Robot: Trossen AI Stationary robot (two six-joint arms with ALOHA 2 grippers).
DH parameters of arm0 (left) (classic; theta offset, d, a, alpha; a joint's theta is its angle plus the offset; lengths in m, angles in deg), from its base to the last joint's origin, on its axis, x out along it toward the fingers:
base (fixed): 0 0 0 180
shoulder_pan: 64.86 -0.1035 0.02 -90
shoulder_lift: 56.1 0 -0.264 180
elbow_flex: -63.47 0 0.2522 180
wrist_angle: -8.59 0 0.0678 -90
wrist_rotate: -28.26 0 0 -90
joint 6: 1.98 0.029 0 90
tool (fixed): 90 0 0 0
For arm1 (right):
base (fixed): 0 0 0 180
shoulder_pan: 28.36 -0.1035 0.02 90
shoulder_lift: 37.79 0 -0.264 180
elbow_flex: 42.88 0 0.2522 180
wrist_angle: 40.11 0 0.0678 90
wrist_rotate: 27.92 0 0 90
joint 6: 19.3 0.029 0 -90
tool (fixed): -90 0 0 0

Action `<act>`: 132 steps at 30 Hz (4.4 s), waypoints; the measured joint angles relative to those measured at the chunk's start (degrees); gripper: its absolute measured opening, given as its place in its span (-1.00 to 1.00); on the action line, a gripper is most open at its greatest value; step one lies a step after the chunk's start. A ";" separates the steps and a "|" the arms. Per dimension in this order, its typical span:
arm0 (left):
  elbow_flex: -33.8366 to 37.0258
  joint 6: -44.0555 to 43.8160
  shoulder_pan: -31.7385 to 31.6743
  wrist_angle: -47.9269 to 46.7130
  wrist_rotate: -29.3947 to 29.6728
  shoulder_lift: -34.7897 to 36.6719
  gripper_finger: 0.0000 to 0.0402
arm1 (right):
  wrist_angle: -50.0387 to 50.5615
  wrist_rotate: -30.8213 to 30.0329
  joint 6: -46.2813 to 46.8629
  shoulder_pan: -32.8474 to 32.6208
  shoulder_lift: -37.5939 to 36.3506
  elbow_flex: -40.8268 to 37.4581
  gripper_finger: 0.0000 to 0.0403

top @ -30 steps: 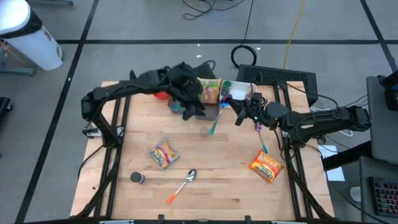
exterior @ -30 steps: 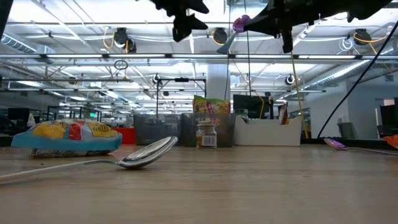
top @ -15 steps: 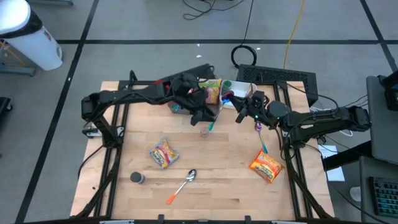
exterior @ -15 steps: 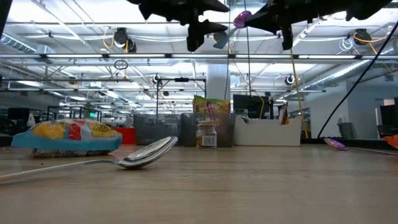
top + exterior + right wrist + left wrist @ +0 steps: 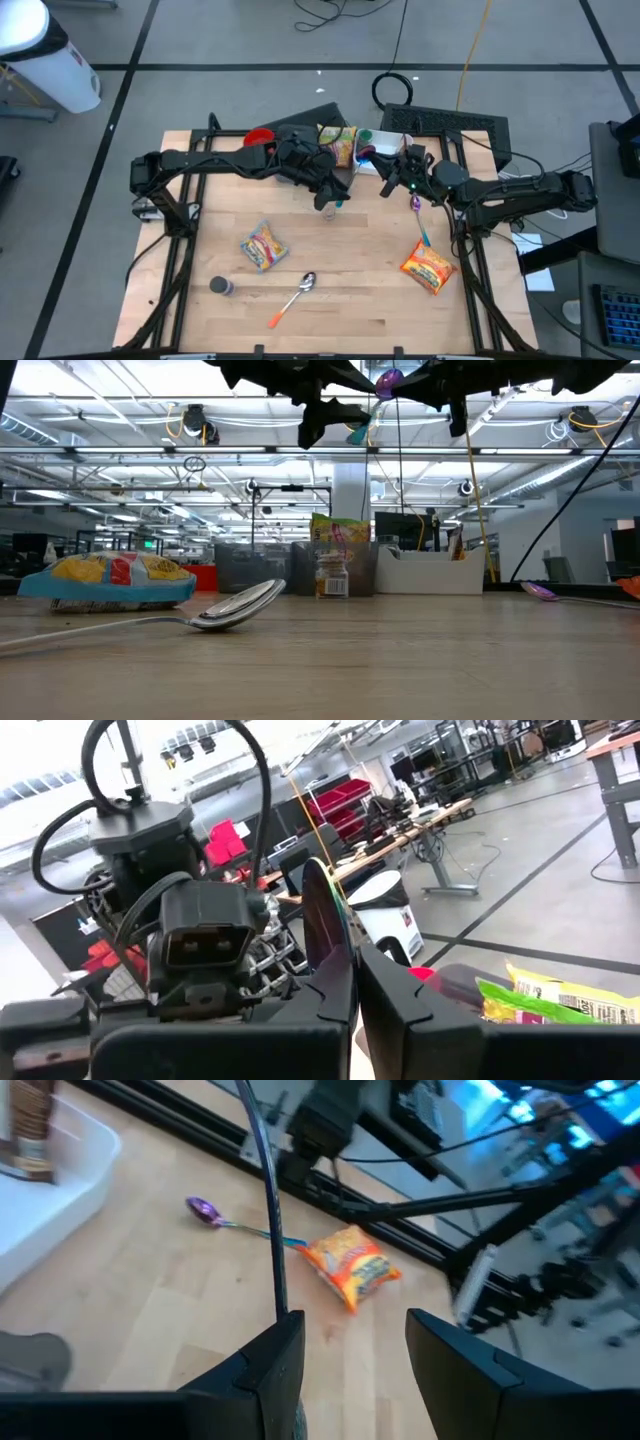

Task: Pick & Place Food Item
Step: Put the bottom purple and blue spoon into the left black bin

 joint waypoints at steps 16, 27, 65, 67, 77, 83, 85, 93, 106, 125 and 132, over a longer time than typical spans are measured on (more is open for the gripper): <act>-0.07 2.74 0.94 -1.32 9.75 0.13 -0.07 | -4.16 2.19 0.47 0.04 0.04 -0.07 -1.00; 0.00 9.18 1.59 -1.35 13.49 0.00 -0.07 | -3.32 2.18 0.94 0.02 -0.04 -0.07 -1.00; -12.50 16.10 -1.27 -21.97 4.12 -0.87 -0.07 | 3.19 7.58 0.08 6.19 -3.97 0.20 -0.99; -12.51 16.09 -1.20 -21.30 3.75 -1.18 -0.07 | 2.09 7.55 -0.09 6.23 -3.96 0.17 -0.99; -12.55 13.21 -1.31 -18.30 0.13 -3.81 -0.07 | -0.44 7.51 -1.24 6.25 -3.93 0.09 -1.00; -12.50 11.49 -1.27 -16.93 -1.55 -4.76 -0.07 | -1.19 7.47 -1.68 6.25 -3.91 0.09 -1.00; -12.50 11.31 -1.27 -16.34 -1.15 -4.72 -0.07 | -1.09 7.47 -1.68 6.25 -3.91 0.08 -1.00; -12.50 10.00 -1.69 -16.58 -0.77 -4.70 -0.09 | -0.92 7.47 -1.68 6.25 -3.91 0.07 -1.00; -12.50 10.48 -1.91 -16.84 0.72 -4.70 -0.91 | -0.78 7.58 -1.94 6.27 -3.87 0.07 -1.00; -12.50 12.67 -2.89 -17.53 -0.61 -4.70 -0.96 | -0.77 7.91 -0.02 6.23 -3.91 0.06 -0.69; -12.50 11.70 -4.02 -17.30 -2.73 -4.61 -0.96 | -0.68 7.28 -0.82 6.80 -4.81 0.06 -0.24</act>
